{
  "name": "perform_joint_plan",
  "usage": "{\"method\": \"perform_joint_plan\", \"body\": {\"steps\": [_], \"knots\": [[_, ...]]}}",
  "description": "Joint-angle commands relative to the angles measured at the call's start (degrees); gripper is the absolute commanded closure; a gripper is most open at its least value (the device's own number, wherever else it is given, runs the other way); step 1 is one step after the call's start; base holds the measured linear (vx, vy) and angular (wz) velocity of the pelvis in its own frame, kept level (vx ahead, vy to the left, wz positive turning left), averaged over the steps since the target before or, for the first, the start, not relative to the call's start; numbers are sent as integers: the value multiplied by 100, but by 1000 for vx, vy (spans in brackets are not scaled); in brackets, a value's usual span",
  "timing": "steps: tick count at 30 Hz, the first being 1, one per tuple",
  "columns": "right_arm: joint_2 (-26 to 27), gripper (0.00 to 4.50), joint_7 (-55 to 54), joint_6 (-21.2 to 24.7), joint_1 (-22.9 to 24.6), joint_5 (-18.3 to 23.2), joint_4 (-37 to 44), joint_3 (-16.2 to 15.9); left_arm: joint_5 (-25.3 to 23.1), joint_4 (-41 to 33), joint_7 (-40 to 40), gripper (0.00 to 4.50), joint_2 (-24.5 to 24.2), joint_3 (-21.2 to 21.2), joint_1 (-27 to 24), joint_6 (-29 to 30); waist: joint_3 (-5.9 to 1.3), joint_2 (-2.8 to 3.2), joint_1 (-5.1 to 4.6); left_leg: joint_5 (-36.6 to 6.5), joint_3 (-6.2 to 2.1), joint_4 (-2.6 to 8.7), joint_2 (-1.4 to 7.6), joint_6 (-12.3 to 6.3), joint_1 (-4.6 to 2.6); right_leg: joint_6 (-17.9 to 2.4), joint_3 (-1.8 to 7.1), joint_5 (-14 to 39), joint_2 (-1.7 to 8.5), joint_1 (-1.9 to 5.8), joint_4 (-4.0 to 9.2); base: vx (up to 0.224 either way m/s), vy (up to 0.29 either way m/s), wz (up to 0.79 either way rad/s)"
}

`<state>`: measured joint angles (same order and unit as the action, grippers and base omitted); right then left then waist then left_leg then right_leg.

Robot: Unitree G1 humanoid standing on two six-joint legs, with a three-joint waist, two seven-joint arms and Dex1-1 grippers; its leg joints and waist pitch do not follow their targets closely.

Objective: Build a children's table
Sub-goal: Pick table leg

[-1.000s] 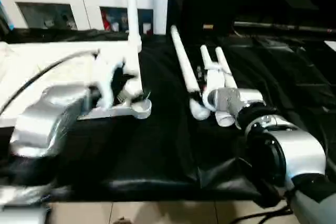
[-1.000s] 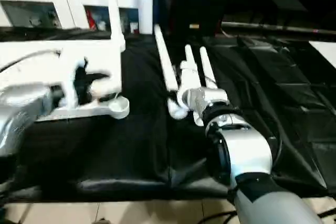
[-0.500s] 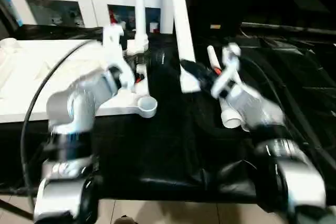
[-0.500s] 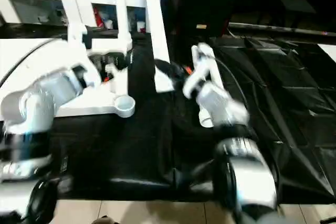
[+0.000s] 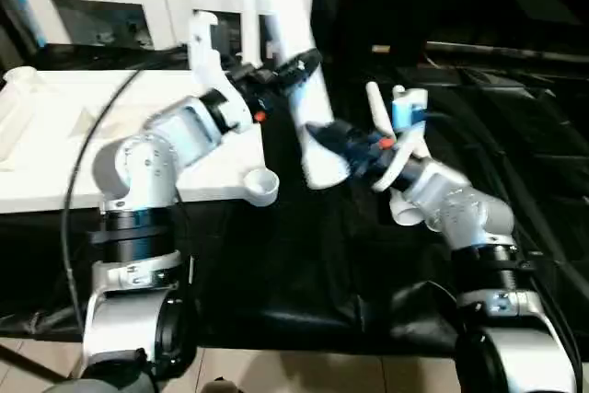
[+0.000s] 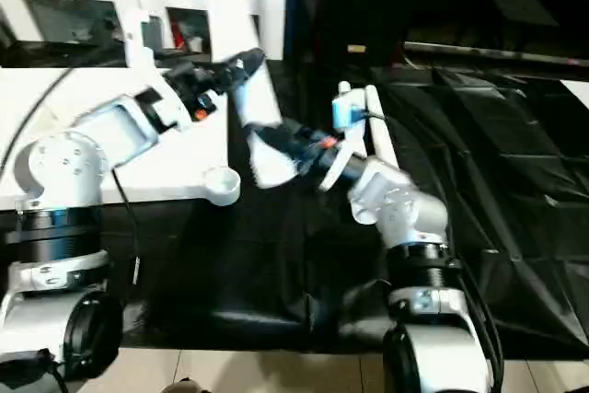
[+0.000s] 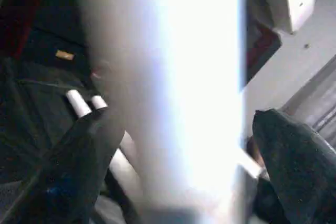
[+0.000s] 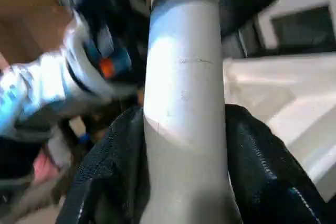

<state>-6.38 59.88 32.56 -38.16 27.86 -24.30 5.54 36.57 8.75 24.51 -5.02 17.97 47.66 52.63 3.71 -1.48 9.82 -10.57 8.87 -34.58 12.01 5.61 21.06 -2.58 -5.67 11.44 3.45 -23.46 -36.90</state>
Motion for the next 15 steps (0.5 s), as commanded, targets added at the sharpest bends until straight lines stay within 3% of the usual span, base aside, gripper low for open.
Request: {"method": "perform_joint_plan", "body": {"steps": [1,3,4,7,8,9,15], "knots": [[-23,259,-127,-57,-34,-146,135,-75,171,-86,-99,0,42,93,105,69,-478,29,12,-358,-3,337,107,-97,-3,-943,333,487,481,416,439,0,0,0],[-10,259,-210,5,-65,-133,99,-92,269,-150,-86,0,1,157,99,162,-466,33,12,-417,-2,343,100,-110,-3,-896,334,590,484,417,462,0,0,0],[-11,259,-219,10,-75,-136,85,-95,286,-165,-86,28,-13,171,91,189,-464,38,13,-435,-5,348,101,-107,-3,-851,333,661,480,415,470,0,0,0],[-52,259,-298,-40,-109,-214,41,-166,259,-196,-217,41,-43,222,49,228,-464,30,12,-399,-11,354,110,-107,2,-801,336,629,483,416,464,0,0,0],[-61,259,-328,-57,-116,-230,33,-190,260,-193,-255,53,-44,232,46,233,-461,-19,4,-401,-2,354,107,-103,1,-780,336,638,479,418,471,0,0,0],[-72,259,-348,-80,-119,-267,34,-229,268,-197,-311,66,-45,234,41,231,-460,-6,11,-391,-6,357,102,-96,2,-776,335,660,482,420,464,0,0,0],[-48,259,-1469,-717,-230,-1479,-221,-924,284,-155,-928,110,114,461,87,188,-458,16,-9,-347,-13,359,101,45,6,-713,335,643,481,403,456,0,0,0]]}}
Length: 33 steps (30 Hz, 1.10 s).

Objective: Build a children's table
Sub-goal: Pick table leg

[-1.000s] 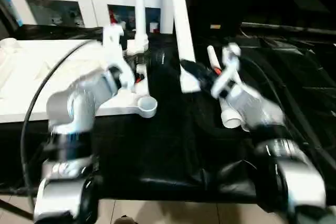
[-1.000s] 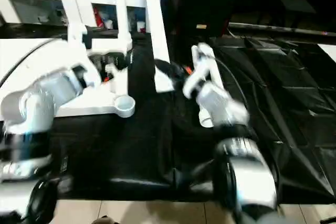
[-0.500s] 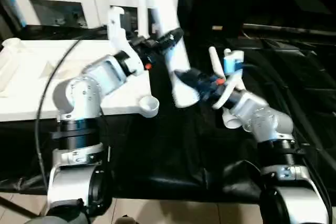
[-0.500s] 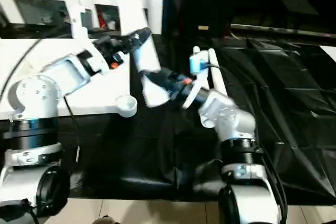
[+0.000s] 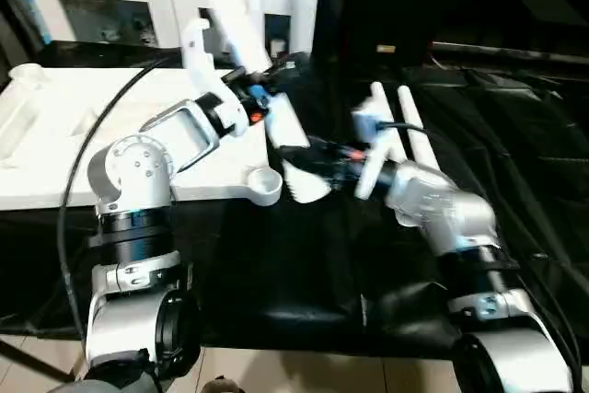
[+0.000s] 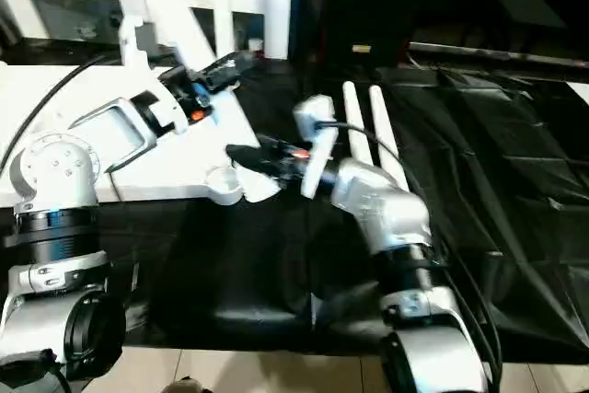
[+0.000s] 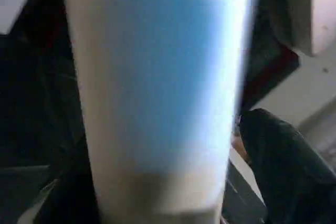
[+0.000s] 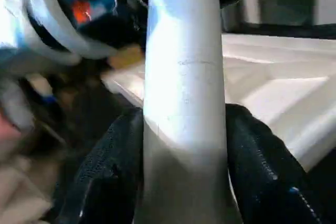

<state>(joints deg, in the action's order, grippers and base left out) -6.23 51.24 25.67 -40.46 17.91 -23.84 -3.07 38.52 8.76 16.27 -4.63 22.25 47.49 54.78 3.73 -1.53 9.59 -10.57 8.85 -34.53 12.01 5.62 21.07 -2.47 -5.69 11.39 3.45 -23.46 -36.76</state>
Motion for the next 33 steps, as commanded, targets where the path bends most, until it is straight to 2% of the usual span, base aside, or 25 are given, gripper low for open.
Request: {"method": "perform_joint_plan", "body": {"steps": [1,7,9,11,16,18,19,20,25,26,27,29,30,32,33], "knots": [[-59,259,-673,-61,-3,-554,-275,-122,85,-143,-157,120,88,58,118,-39,-451,22,0,-395,-4,359,93,59,0,-709,339,707,483,404,460,0,0,0],[226,259,-1222,-71,2,-765,22,-295,-16,34,-464,165,153,161,203,-263,-465,56,6,-410,-14,371,103,60,-17,-722,352,426,471,401,435,0,0,0],[314,260,-1412,-60,-31,-796,80,-329,-77,110,-617,180,153,161,229,-384,-468,49,5,-406,-14,373,102,58,-15,-723,354,332,468,406,424,0,0,0],[346,260,-1443,-88,-44,-830,142,-385,-157,122,-639,205,137,103,223,-458,-468,53,-4,-405,-21,381,108,70,-15,-708,352,272,476,414,420,0,0,0],[348,261,-1414,-82,-55,-872,283,-488,-349,54,-494,234,23,-179,150,-560,-460,59,-2,-478,-19,387,107,83,-22,-666,359,334,477,408,431,0,0,0],[321,261,-1393,-103,-62,-892,319,-530,-422,21,-424,237,-32,-337,80,-615,-465,71,1,-472,-20,386,108,88,-24,-658,362,320,481,409,422,0,0,0],[301,261,-1384,-102,-60,-885,351,-551,-443,17,-404,241,-45,-397,49,-658,-462,46,-7,-450,-17,387,113,91,-24,-666,363,267,472,406,421,0,0,0],[286,261,-1387,-97,-59,-878,380,-566,-476,13,-365,245,-68,-453,28,-690,-464,56,-3,-443,-18,387,114,100,-25,-683,361,250,479,411,414,0,0,0],[243,261,-1402,-73,-87,-893,468,-577,-526,-2,-291,258,-98,-485,-1,-778,-460,48,-15,-446,-11,382,104,112,-16,-711,366,235,480,415,412,0,0,0],[270,261,-1402,60,-139,-754,493,-465,-492,-11,-199,258,-150,-486,-2,-781,-460,46,-16,-448,-11,382,100,115,-11,-708,366,259,482,424,413,0,0,0],[286,226,-1400,121,-156,-685,503,-408,-484,-13,-151,259,-179,-506,-6,-786,-463,51,-12,-442,-13,384,102,112,-20,-708,367,260,481,421,412,0,0,0],[288,191,-1279,316,-195,-465,543,-281,-455,-9,-31,261,-255,-537,-3,-767,-464,59,-23,-463,-16,387,108,97,-30,-721,367,236,474,414,405,0,0,0],[212,188,-1025,604,-244,-144,645,-133,-374,-37,267,262,-424,-646,-12,-702,-462,51,-25,-476,-14,388,107,80,-30,-725,368,240,473,415,409,0,0,0],[54,178,-706,833,-271,114,761,-43,-239,-130,665,262,-631,-798,-42,-499,-466,52,-11,-446,-11,385,106,34,-37,-734,368,226,471,416,397,0,0,0],[43,153,-685,845,-272,128,769,-40,-230,-137,688,263,-643,-807,-45,-482,-470,60,-6,-416,-16,382,114,46,-33,-745,367,182,472,415,382,0,0,0]]}}
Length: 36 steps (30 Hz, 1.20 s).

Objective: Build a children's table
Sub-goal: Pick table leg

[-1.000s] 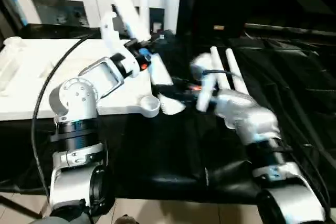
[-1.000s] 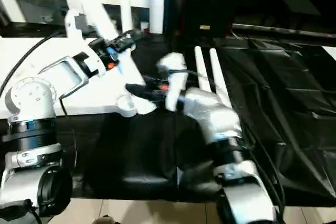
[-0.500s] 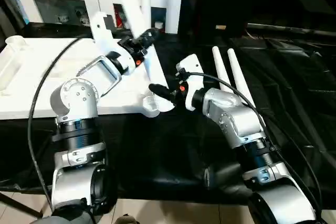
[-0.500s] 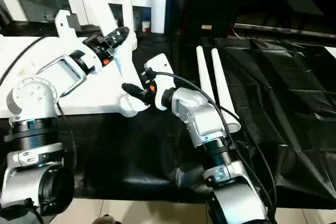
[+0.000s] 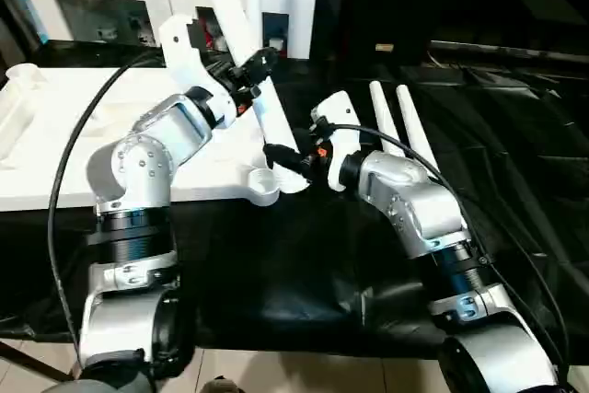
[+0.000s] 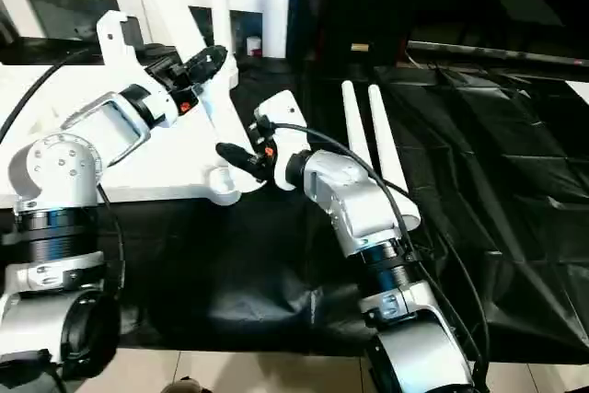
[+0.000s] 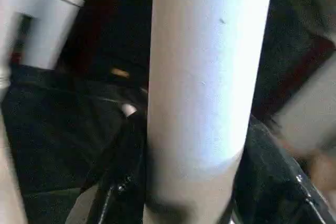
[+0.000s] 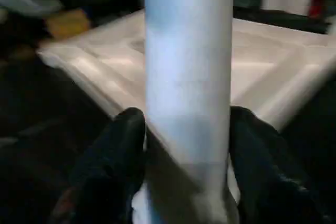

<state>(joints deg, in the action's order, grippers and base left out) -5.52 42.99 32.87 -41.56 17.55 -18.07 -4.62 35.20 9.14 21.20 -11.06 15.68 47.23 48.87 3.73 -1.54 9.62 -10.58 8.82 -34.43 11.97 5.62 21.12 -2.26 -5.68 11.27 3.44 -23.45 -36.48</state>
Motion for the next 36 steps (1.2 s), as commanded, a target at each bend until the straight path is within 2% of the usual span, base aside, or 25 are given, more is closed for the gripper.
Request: {"method": "perform_joint_plan", "body": {"steps": [1,2,3,4,6,10,11,12,16,17,19,22,24,28,30,32,34,36], "knots": [[-241,153,478,512,-171,466,298,229,221,-316,620,263,-243,-340,-69,346,-457,41,-20,-439,-2,378,114,34,-55,-815,364,202,461,404,366,0,0,0],[-246,146,485,524,-171,474,300,232,223,-319,631,264,-249,-345,-70,350,-457,62,-7,-437,1,375,130,44,-47,-832,371,184,470,396,357,0,0,0],[-442,140,729,837,-166,676,376,327,355,-455,966,265,-433,-464,-97,529,-444,59,-4,-463,3,376,122,43,-50,-834,371,232,467,391,374,0,0,0],[-570,139,882,1034,-174,782,376,357,506,-528,1097,265,-489,-442,-70,652,-460,45,13,-430,2,371,118,52,-44,-848,368,231,475,414,351,0,0,0],[-747,139,1108,1240,-171,892,377,341,750,-635,1261,265,-533,-383,-18,795,-460,46,13,-417,10,361,107,75,-36,-897,367,214,471,423,354,0,0,0],[-993,139,1380,1502,-136,969,453,181,1040,-781,1530,265,-591,-360,32,930,-449,53,28,-497,4,364,109,103,-17,-851,360,447,484,428,388,0,0,0],[-1059,156,1449,1598,-124,972,481,96,1102,-776,1528,265,-573,-313,57,961,-446,37,22,-509,10,361,88,116,-5,-778,355,603,472,438,412,0,0,0],[-1151,165,1503,1741,-88,949,536,-55,1190,-783,1537,265,-546,-251,89,984,-450,52,29,-504,4,361,92,127,-10,-763,353,641,477,437,412,0,0,0],[-1212,187,1523,1834,3,872,594,-265,1296,-753,1527,265,-486,-138,128,989,-463,54,30,-439,1,352,99,142,-14,-725,352,582,470,421,409,0,0,0],[-1240,210,1539,1869,21,870,617,-320,1327,-749,1533,265,-488,-121,133,1013,-466,51,34,-413,0,349,98,152,-10,-738,350,532,464,426,400,0,0,0],[-1258,214,1523,1889,35,836,617,-400,1353,-745,1557,265,-518,-124,137,1043,-472,55,39,-391,-3,348,100,156,-12,-755,349,456,460,425,390,0,0,0],[-1217,245,1404,1894,-13,818,534,-366,1437,-736,1563,265,-563,-124,134,1063,-474,68,44,-413,-3,346,101,160,-19,-783,351,376,462,421,383,0,0,0],[-1168,251,1305,1867,-53,817,466,-301,1460,-730,1557,265,-569,-114,138,1065,-467,65,45,-450,-2,350,97,170,-10,-779,350,430,464,425,393,0,0,0],[-1027,254,1026,1700,-115,774,330,-150,1353,-712,1479,265,-562,-139,122,957,-470,66,41,-480,-7,355,100,203,-14,-750,349,527,471,422,400,0,0,0],[-891,255,759,1569,-143,726,292,-72,1009,-632,1186,209,-525,-227,100,721,-470,77,41,-461,-13,360,108,216,-13,-741,350,488,471,417,395,0,0,0],[-788,255,565,1482,-158,670,282,-46,728,-531,872,192,-470,-268,98,559,-477,77,32,-433,-12,356,112,255,-31,-764,351,359,460,406,373,0,0,0],[-771,255,534,1471,-158,659,286,-47,689,-519,808,177,-452,-270,93,538,-478,74,41,-443,-9,357,102,266,-26,-738,350,373,467,425,380,0,0,0],[-637,255,301,1394,-157,567,317,-68,395,-461,313,161,-309,-309,32,417,-479,78,32,-408,-22,363,114,305,-18,-715,353,264,461,429,366,0,0,0]]}}
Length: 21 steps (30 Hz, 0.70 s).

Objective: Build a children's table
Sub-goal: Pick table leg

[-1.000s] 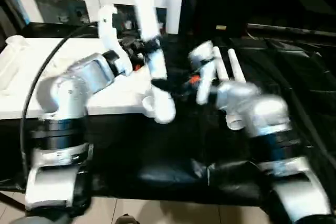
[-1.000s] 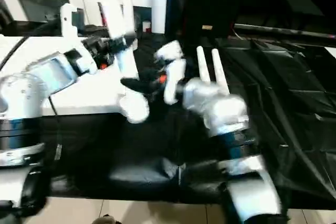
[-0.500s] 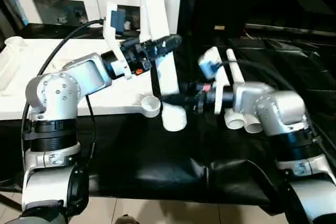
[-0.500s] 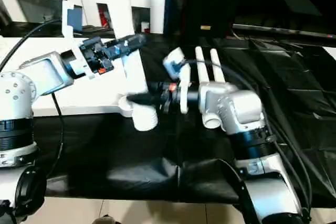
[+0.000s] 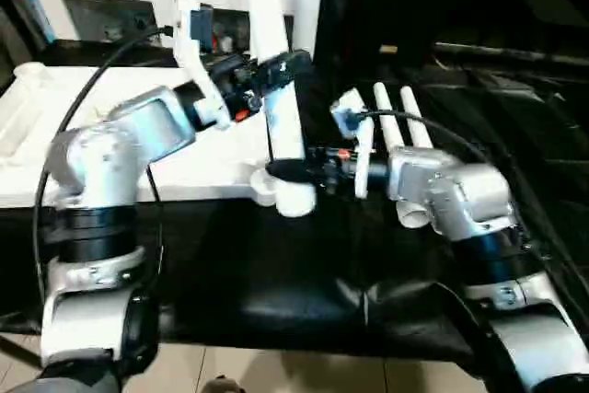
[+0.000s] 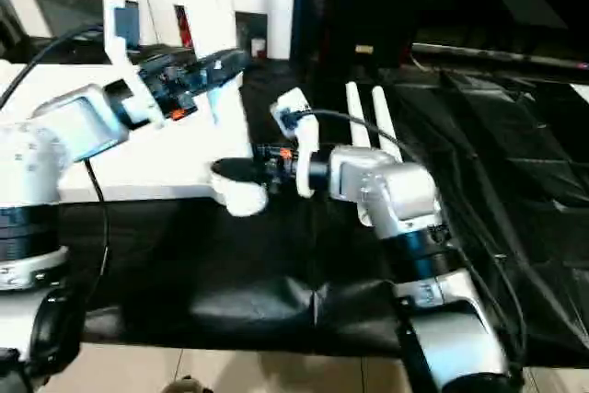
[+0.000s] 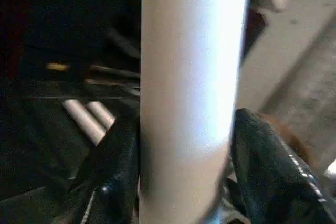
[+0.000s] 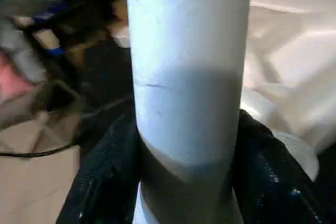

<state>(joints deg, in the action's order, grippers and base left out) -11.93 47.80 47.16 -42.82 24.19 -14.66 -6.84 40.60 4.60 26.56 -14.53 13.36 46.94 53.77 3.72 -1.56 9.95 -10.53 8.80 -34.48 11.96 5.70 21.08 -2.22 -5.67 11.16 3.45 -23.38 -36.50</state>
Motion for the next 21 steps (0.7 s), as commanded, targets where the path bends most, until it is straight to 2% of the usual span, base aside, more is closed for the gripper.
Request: {"method": "perform_joint_plan", "body": {"steps": [1,2,4,6,7,10,11,14,15,18,21], "knots": [[16,256,-197,-39,-32,-102,-20,152,-160,-9,-258,145,56,-79,52,-80,-480,72,0,-420,-14,362,99,296,-12,-690,350,304,467,432,375,0,0,0],[113,256,-330,-66,-32,-137,15,135,-277,-18,-532,145,200,-87,-22,-135,-481,50,-7,-400,-11,362,101,286,-5,-679,356,275,464,433,376,0,0,0],[183,256,-419,-81,-35,-163,39,114,-392,-60,-654,141,271,-183,-98,-165,-484,53,-3,-372,-12,360,104,262,-7,-682,355,272,476,430,370,0,0,0],[243,257,-522,-115,-46,-222,44,67,-543,-106,-765,178,311,-334,-163,-218,-481,49,-7,-367,-12,362,105,238,-3,-655,355,301,471,425,370,0,0,0],[281,257,-582,-134,-64,-258,29,41,-593,-104,-860,178,365,-362,-169,-239,-480,61,-10,-384,-11,365,112,247,-9,-645,357,316,473,418,374,0,0,0],[338,257,-686,-166,-94,-292,-1,-2,-568,-85,-1009,180,492,-322,-164,-192,-477,53,-14,-427,-8,366,104,262,-11,-643,358,368,471,420,384,0,0,0],[340,257,-691,-168,-96,-292,-3,-4,-567,-85,-1010,210,495,-324,-165,-190,-476,51,-13,-432,-8,365,101,262,-8,-635,357,383,474,424,388,0,0,0],[409,257,-830,-192,-148,-321,-30,-11,-563,-97,-1087,210,583,-322,-178,-164,-476,47,-16,-409,-6,364,100,249,-10,-618,358,389,467,417,390,0,0,0],[411,257,-832,-192,-148,-322,-30,-11,-563,-97,-1090,237,585,-321,-178,-165,-476,55,-18,-423,-9,365,103,252,-12,-620,358,388,470,415,389,0,0,0],[423,257,-893,-248,-186,-409,-32,-33,-649,-32,-1163,253,578,-245,-114,-327,-476,49,-16,-408,-8,364,100,249,-9,-607,359,362,468,417,387,0,0,0],[367,257,-902,-506,-208,-595,-36,-133,-627,-32,-1058,260,514,-226,-86,-430,-476,54,-12,-422,-9,366,103,265,-12,-577,359,415,477,412,393,0,0,0]]}}
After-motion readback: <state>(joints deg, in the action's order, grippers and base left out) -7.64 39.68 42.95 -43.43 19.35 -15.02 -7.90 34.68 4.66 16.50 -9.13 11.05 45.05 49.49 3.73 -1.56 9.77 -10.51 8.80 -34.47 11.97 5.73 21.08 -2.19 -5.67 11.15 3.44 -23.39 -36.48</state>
